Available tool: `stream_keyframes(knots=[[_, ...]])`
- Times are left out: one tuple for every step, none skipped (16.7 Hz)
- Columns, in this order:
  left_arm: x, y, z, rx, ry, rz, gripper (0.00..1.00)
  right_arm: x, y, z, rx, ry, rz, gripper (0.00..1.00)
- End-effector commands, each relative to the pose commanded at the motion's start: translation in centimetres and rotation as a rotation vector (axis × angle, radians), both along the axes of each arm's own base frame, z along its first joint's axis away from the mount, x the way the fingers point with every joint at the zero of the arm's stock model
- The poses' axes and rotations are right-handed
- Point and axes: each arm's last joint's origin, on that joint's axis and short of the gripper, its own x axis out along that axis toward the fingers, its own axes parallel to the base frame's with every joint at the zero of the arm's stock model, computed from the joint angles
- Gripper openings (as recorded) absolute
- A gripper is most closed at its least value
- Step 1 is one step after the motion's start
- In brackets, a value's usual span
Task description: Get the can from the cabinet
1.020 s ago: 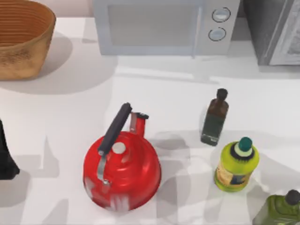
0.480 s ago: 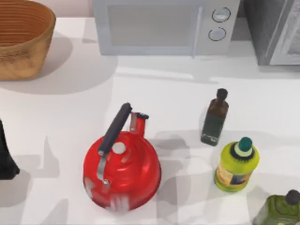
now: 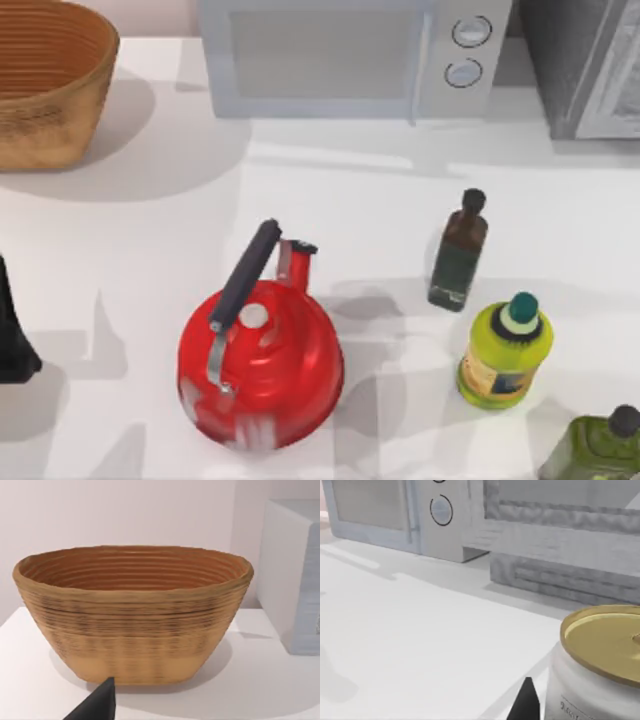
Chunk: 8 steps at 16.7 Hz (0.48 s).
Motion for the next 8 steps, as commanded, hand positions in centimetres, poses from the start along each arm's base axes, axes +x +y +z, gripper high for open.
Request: stream_keyframes(knots=[[0.0, 0.0, 0.0, 0.000, 0.000, 0.000, 1.00, 0.0, 0.0, 0.0, 0.000, 0.000, 0.000, 0.00], [0.0, 0.0, 0.0, 0.000, 0.000, 0.000, 1.00, 1.7, -1.9, -0.5, 0.019, 0.029, -0.117, 0.00], [0.0, 0.0, 0.0, 0.000, 0.000, 0.000, 1.00, 1.7, -1.8, -0.6, 0.019, 0.029, -0.114, 0.00], [0.0, 0.0, 0.0, 0.000, 0.000, 0.000, 1.00, 1.7, -1.4, -0.6, 0.018, 0.027, -0.103, 0.00], [0.0, 0.0, 0.0, 0.000, 0.000, 0.000, 1.00, 1.8, -0.9, -0.6, 0.016, 0.024, -0.085, 0.00], [0.0, 0.0, 0.0, 0.000, 0.000, 0.000, 1.00, 1.8, -0.2, -0.6, 0.013, 0.019, -0.063, 0.00], [0.0, 0.0, 0.0, 0.000, 0.000, 0.000, 1.00, 1.8, 0.5, -0.6, 0.008, 0.013, -0.040, 0.00], [0.0, 0.0, 0.0, 0.000, 0.000, 0.000, 1.00, 1.8, 1.1, -0.6, 0.004, 0.007, -0.020, 0.00]])
